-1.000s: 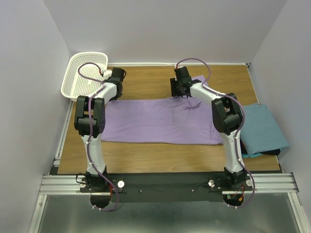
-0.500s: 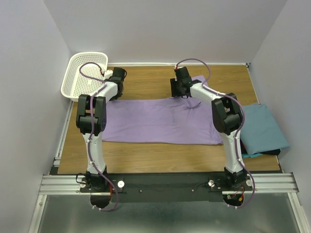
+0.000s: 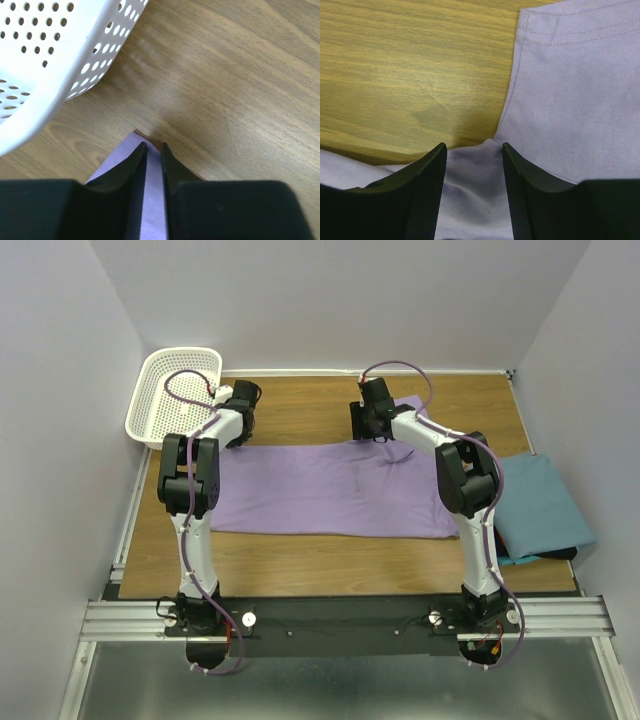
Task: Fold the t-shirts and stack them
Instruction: Fold the tshirt
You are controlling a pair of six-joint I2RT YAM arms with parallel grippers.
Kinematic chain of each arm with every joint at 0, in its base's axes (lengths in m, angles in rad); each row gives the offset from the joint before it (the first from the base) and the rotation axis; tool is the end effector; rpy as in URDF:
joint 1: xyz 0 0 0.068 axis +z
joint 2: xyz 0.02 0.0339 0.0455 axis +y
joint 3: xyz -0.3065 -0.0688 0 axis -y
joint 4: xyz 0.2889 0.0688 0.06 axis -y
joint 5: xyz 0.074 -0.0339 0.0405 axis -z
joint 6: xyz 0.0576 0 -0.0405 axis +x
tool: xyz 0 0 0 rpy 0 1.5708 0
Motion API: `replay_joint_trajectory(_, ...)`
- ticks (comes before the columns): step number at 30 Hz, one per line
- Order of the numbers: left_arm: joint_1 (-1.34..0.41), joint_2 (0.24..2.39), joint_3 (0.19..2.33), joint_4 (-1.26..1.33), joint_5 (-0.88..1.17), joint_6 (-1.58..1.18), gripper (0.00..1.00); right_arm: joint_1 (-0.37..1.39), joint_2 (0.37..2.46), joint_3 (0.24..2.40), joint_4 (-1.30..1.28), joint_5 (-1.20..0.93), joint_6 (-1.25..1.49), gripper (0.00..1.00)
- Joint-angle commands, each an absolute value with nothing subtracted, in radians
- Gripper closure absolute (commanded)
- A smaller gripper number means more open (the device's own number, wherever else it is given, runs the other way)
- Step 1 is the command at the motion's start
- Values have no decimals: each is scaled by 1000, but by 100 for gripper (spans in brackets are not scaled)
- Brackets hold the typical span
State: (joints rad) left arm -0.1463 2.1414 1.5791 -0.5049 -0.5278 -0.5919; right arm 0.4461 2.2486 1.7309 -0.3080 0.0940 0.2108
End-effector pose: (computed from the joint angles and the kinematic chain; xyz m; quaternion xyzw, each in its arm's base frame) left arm 0.5203 -0.0474 0.1598 -0.2700 0.8975 0.1488 0.3155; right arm 0.5274 0.2462 0.1649 -0.0922 0.9260 0.0759 0.3583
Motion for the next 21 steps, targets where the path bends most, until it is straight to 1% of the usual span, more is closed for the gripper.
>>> replay_joint_trajectory(1, -152, 2137, 1572, -506, -548, -600, 79, 454, 2270, 1723, -293, 77, 225, 45)
replay_joint_trajectory(3, -152, 2126, 1572, -505, -546, -600, 85, 454, 2269, 1723, -295, 77, 227, 45)
replay_joint_trajectory(4, -152, 2115, 1572, -506, -546, -600, 92, 454, 2269, 1723, -291, 75, 229, 45)
replay_joint_trajectory(6, -152, 2102, 1569, -505, -542, -601, 95, 454, 2269, 1723, -293, 72, 233, 45)
replay_joint_trajectory(7, -152, 2086, 1566, -505, -540, -603, 100, 454, 2267, 1723, -293, 71, 235, 45)
replay_joint_trajectory(13, -152, 2025, 1523, -483, -514, -611, 100, 454, 2266, 1723, -290, 58, 248, 45)
replay_joint_trajectory(21, -161, 1922, 1410, -445, -485, -627, 100, 453, 2260, 1720, -284, 55, 264, 45)
